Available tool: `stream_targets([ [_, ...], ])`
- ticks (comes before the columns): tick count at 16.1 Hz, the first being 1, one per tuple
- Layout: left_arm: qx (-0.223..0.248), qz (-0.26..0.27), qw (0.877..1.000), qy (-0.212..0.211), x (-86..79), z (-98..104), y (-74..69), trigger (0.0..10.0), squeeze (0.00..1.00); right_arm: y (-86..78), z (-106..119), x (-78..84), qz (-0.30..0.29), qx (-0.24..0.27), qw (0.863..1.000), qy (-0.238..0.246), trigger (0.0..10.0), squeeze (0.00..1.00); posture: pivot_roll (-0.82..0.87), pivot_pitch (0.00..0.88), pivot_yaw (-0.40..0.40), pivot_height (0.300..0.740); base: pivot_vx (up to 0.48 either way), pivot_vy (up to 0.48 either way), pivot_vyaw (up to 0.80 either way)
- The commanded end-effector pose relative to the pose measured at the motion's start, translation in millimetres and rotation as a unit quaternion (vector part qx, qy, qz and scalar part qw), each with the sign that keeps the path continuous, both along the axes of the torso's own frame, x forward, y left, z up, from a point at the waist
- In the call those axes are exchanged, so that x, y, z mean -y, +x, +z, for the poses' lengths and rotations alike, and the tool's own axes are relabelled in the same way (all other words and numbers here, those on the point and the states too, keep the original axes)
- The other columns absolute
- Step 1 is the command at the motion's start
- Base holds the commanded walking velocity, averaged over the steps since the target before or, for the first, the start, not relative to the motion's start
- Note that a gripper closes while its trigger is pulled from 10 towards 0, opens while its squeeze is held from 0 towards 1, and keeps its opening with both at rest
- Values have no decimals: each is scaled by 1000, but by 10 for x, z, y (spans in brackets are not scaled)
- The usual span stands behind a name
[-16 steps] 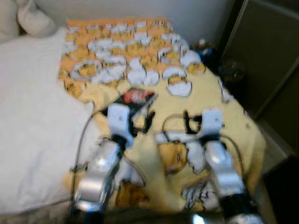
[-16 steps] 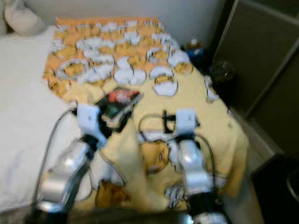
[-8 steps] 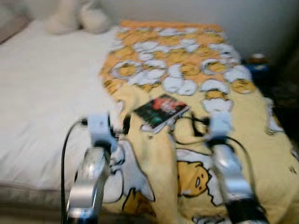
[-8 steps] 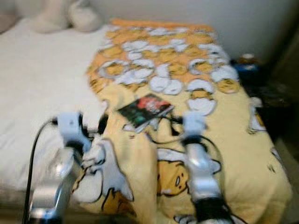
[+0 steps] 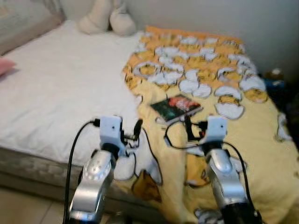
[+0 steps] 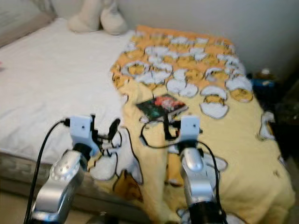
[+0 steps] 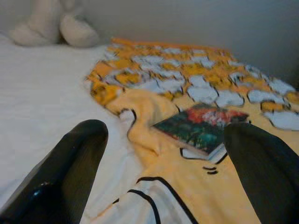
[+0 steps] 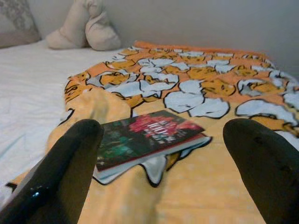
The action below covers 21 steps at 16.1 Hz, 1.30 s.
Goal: Clean up the room
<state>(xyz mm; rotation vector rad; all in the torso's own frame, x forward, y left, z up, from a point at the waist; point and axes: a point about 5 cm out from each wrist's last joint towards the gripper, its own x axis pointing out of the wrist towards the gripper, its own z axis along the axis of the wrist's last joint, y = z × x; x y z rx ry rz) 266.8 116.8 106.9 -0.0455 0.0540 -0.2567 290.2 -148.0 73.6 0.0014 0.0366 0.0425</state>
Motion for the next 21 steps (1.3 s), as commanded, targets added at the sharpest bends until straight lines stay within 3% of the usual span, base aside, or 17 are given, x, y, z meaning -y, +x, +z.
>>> stream_targets([
  [1, 2, -5, 1000, -3, 21, 8, -4, 10000, 0, 23, 41, 55, -6, 9, 1000, -7, 10000, 0, -2, 0, -17, 719, 270, -394, 0],
  [5, -1, -5, 1000, -11, 42, -11, -34, 10000, 0, -41, 2, 107, -13, 3, 1000, -11, 10000, 0, -20, 0, -8, 719, 274, -391, 0],
  [9, -17, 35, 999, 0, -140, -99, -81, 10000, 0, -163, -83, 195, -24, -13, 1000, -16, 10000, 0, -25, 0, -2, 719, 210, -291, 0],
  [11, -44, 53, 997, 15, -436, -207, -376, 10000, 0, -434, -113, 316, -9, -23, 999, -24, 10000, 0, -21, 0, -1, 719, 0, 0, 0],
  [12, -51, 55, 997, 14, -515, -234, -505, 10000, 0, -526, -116, 357, -2, -27, 999, -30, 10000, 0, -22, 0, -4, 719, 0, 0, 0],
  [14, -43, 51, 997, 25, -537, -229, -634, 10000, 0, -580, -117, 426, -6, -32, 999, -39, 10000, 0, -22, 0, -13, 719, 0, 0, 0],
  [17, -22, 34, 999, 25, -396, -135, -519, 10000, 0, -469, -73, 354, -2, -27, 999, -38, 10000, 0, -18, 0, -19, 719, 349, -325, 710],
  [21, -30, 54, 998, 5, -435, -140, -497, 10000, 0, -433, -48, 345, -2, -25, 999, -37, 10000, 0, -25, 0, -17, 719, 360, -314, 706],
])
